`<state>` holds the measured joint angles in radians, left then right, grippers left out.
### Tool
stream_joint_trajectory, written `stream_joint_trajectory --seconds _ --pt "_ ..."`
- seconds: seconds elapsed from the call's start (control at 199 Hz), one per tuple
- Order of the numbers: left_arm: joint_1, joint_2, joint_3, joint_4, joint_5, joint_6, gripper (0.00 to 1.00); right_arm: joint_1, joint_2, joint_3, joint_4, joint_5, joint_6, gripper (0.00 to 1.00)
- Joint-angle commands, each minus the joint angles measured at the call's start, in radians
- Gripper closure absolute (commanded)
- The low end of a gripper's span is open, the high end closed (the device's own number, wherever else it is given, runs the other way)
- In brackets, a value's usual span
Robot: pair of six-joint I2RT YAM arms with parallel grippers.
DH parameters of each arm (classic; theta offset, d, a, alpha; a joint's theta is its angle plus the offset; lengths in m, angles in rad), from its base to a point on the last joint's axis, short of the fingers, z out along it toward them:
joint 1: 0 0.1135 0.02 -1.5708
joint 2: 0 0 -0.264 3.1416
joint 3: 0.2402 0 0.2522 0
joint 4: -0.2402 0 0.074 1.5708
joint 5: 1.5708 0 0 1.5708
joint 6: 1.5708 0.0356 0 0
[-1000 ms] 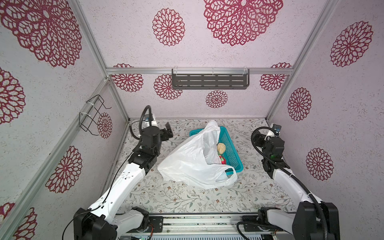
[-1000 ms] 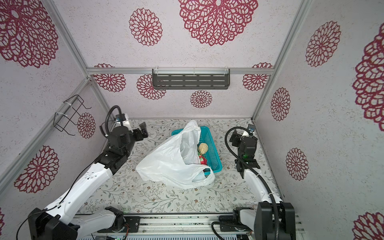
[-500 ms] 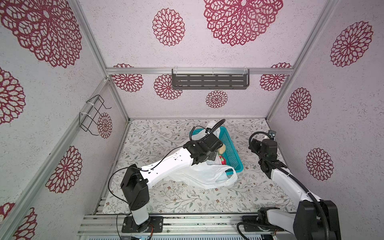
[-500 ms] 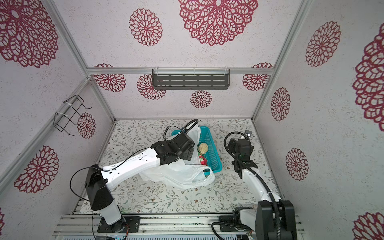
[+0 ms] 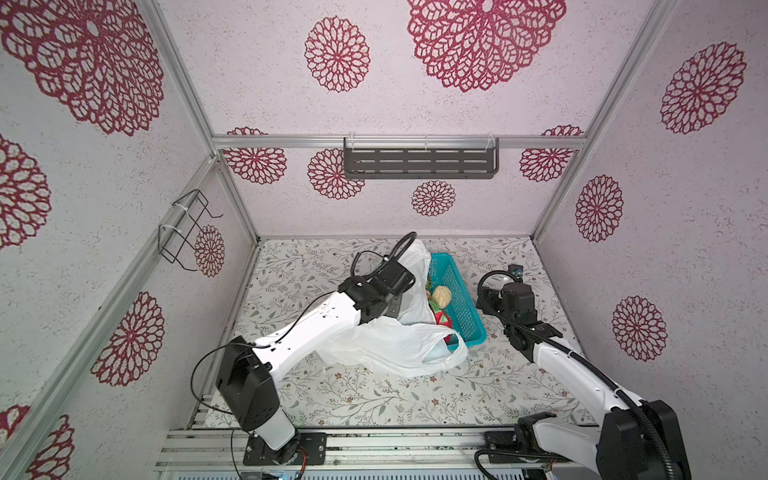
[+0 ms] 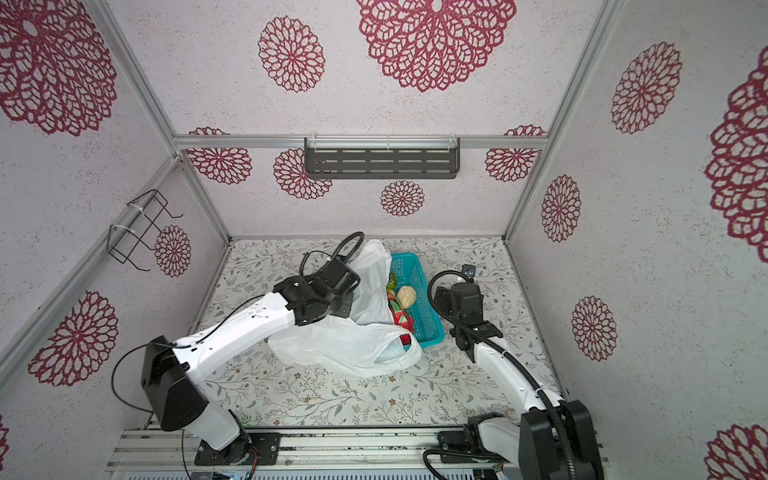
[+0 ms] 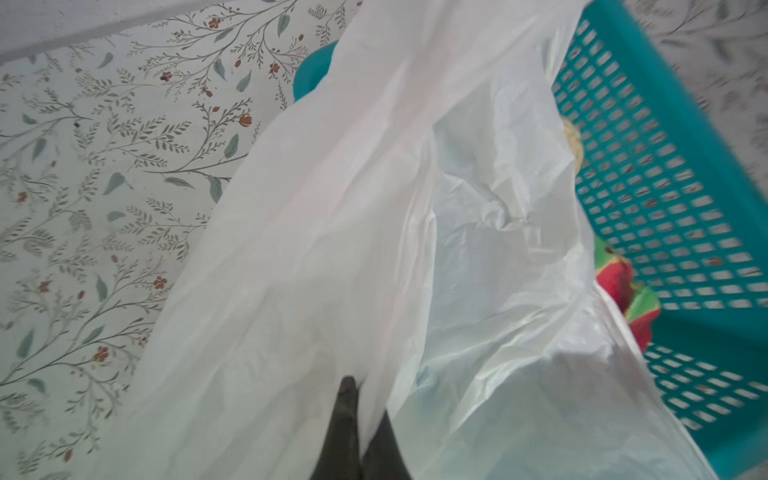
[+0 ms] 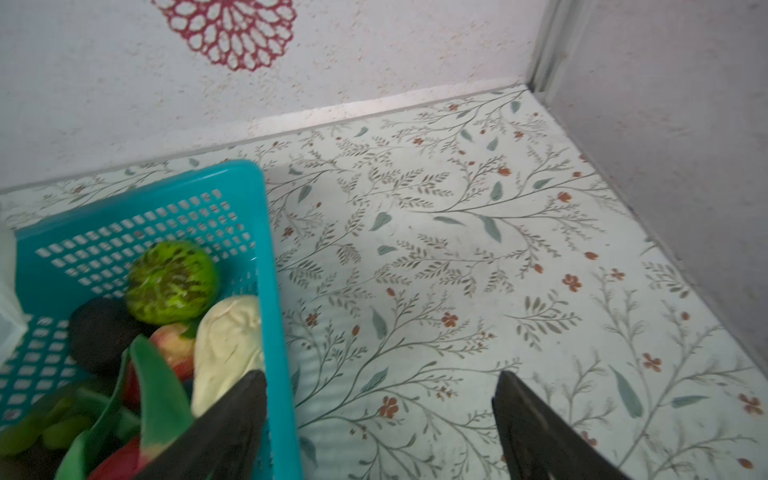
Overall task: Place the fruits into the plastic bag
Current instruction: 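Grasp the white bag handle with left gripper while right gripper reaches into basket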
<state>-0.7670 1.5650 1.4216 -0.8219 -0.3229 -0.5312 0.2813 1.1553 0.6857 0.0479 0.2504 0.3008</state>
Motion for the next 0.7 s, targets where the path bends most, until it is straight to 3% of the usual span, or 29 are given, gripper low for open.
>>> stream_joint_trajectory --seconds 0.0,0.356,0.432,0.472,0.698 --pt "0.078 -0.161 -0.087 0.212 0.247 0.014 1.00 0.043 -0.009 0.073 -0.057 -0.124 0.017 0.14" --pt "0.390 -0.400 -0.313 0.391 0.704 -0.093 1.00 0.151 0.132 0.226 -0.227 -0.458 0.061 0.11" --pt "0.443 -0.415 -0.337 0.391 0.738 -0.126 1.00 0.157 0.155 0.236 -0.230 -0.484 0.080 0.08" --pt "0.469 -0.422 -0.351 0.397 0.760 -0.145 1.00 0.159 0.167 0.239 -0.229 -0.497 0.085 0.01" --pt "0.605 -0.425 -0.406 0.434 0.829 -0.311 1.00 0.177 0.241 0.265 -0.280 -0.505 0.056 0.01"
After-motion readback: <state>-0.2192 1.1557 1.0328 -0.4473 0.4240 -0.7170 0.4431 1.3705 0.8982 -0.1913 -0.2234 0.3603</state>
